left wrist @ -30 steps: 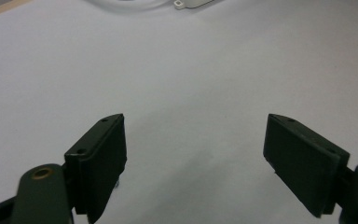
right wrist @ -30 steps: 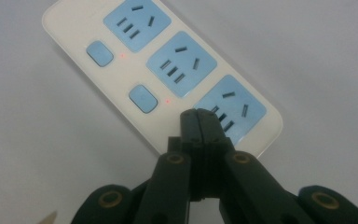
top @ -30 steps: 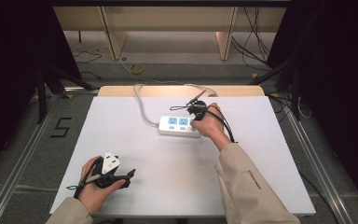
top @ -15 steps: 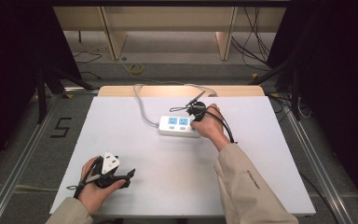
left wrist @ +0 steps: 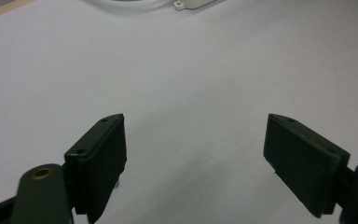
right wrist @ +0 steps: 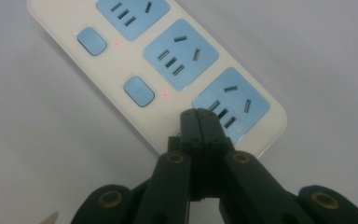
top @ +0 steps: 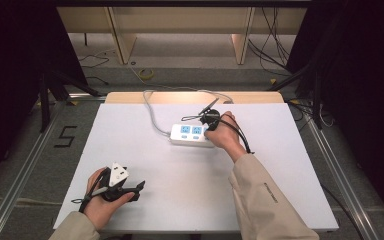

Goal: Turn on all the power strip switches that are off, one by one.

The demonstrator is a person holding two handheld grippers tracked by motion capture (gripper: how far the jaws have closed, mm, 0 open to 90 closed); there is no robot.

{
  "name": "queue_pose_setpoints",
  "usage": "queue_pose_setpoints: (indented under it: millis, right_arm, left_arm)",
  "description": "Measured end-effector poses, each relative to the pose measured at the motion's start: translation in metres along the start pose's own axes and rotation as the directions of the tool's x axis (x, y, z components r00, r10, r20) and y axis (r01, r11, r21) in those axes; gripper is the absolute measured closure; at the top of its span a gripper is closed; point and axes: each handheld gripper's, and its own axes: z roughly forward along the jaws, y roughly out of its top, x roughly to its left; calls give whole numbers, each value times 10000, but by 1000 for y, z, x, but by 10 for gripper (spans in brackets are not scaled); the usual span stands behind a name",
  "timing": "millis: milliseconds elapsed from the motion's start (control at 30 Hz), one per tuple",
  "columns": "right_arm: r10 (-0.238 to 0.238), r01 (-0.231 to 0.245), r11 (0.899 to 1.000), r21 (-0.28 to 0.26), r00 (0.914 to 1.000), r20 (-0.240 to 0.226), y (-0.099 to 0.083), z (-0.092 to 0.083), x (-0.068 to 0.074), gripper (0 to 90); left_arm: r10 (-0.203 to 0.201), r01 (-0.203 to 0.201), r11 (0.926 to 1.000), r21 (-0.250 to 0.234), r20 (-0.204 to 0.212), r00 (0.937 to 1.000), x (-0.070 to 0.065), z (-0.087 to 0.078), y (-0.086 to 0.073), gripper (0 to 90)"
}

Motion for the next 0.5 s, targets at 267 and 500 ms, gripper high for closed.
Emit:
queue_pose_setpoints:
  millis: [267, 500]
  right_arm:
    - [12, -12, 10000, 40, 10000, -19, 0, 1, -1, 900]
    - [169, -169, 9999, 16, 9998, -51, -1, 1, -1, 900]
  left_arm:
    - [1, -1, 10000, 2, 10, 10000, 0, 0, 0, 211]
    - [-24, 24, 10000, -8, 18, 10000, -1, 0, 0, 211]
